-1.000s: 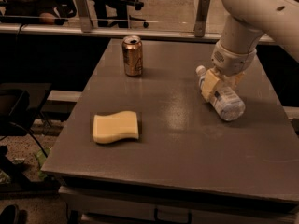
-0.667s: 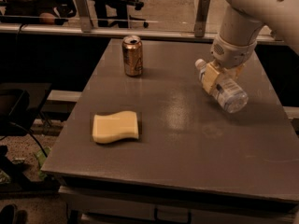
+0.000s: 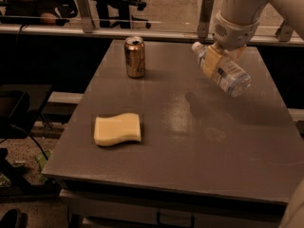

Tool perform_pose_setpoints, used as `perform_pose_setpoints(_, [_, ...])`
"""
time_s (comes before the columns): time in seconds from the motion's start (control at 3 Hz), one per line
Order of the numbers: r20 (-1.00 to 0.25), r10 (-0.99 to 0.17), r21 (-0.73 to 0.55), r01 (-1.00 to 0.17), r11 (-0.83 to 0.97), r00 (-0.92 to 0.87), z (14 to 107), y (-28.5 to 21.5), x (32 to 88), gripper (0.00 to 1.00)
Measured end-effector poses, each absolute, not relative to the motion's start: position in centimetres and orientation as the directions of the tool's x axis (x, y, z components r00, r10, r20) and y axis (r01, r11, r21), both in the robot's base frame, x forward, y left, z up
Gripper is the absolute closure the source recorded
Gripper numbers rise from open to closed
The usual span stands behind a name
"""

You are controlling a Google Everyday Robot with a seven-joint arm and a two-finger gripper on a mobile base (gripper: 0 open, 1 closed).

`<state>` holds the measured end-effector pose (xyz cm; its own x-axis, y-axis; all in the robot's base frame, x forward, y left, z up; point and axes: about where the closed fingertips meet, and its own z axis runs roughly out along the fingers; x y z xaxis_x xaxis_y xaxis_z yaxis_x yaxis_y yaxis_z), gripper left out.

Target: Pick blue plastic bottle

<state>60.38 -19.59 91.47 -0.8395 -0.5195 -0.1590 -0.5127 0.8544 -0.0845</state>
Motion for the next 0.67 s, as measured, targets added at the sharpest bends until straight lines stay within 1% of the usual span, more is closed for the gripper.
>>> perform_pose_setpoints(0.67, [-0.240,-0.608,-0.150,-0.590,0.793,-0.757,96.0,-17.6,62.1,1.00])
